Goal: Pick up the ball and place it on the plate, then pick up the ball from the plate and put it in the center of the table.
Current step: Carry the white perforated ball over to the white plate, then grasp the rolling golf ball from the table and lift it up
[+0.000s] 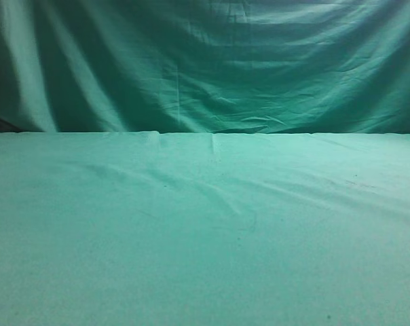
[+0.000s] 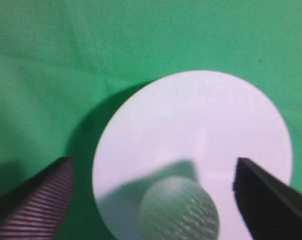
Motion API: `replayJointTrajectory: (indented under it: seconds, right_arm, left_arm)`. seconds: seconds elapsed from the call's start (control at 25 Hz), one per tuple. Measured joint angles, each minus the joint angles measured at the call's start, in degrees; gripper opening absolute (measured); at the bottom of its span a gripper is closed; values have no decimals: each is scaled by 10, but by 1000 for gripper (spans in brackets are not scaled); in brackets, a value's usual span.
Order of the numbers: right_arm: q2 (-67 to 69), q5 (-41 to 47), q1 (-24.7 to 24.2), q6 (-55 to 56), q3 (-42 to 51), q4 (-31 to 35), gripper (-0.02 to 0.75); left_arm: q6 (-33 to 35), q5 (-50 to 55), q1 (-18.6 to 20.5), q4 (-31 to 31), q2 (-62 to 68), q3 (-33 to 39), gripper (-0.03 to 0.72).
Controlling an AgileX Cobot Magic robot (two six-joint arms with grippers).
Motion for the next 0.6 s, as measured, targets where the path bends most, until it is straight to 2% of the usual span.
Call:
replayJointTrajectory:
  seconds: [0.08, 0.24, 0.4, 0.52, 0.6]
  right_arm:
    - [0, 0, 0, 0, 0, 0, 0]
    - [0, 0, 0, 0, 0, 0, 0]
    - [0, 0, 0, 0, 0, 0, 0]
    - [0, 0, 0, 0, 0, 0, 0]
    - [0, 0, 0, 0, 0, 0, 0]
  left_arm:
    - [3, 12, 0, -23, 0, -10, 648]
    - [56, 66, -11, -89, 0, -65, 644]
    - [116, 128, -34, -165, -3, -134, 370]
    - [141, 150, -55, -188, -24, -164, 125]
    - [151, 150, -68, -194, -47, -174, 48]
